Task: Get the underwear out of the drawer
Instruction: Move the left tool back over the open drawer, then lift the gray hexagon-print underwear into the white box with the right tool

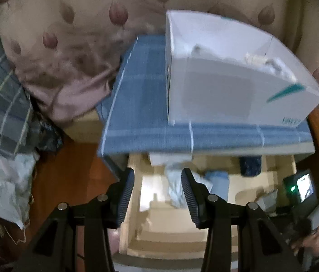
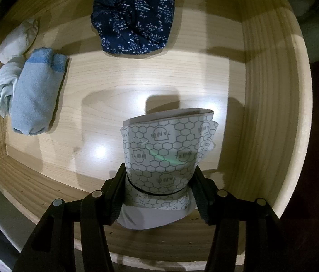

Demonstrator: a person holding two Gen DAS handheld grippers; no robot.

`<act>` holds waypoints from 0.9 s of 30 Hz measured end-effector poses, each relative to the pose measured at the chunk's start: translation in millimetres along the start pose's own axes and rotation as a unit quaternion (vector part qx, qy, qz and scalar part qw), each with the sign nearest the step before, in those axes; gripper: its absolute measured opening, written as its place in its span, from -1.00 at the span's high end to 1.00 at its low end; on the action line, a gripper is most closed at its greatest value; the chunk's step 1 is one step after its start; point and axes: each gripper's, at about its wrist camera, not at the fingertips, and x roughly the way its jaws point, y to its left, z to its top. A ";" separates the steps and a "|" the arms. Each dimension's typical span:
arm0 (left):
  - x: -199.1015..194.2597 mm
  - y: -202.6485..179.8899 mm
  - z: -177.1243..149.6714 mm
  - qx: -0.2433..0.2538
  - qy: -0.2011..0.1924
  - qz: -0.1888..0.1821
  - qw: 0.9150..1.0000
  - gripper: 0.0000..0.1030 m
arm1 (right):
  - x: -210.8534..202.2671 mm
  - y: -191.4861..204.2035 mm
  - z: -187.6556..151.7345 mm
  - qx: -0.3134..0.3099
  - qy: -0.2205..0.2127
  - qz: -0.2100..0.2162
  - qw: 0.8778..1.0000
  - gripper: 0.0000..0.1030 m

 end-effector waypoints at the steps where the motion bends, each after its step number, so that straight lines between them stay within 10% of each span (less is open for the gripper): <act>1: 3.9 -1.9 -7.6 0.004 0.000 0.006 1.000 0.15 | 0.1 0.2 -0.2 -0.001 0.000 0.000 1.000 0.02; 9: 26.4 -19.7 -41.0 0.031 0.015 0.010 0.999 0.15 | -4.7 6.7 -0.7 -0.001 -0.007 -0.006 1.000 0.06; 27: 41.2 12.8 -65.4 -0.100 0.005 -0.057 0.993 0.15 | -37.5 19.0 -11.1 -0.005 -0.070 -0.002 0.998 0.09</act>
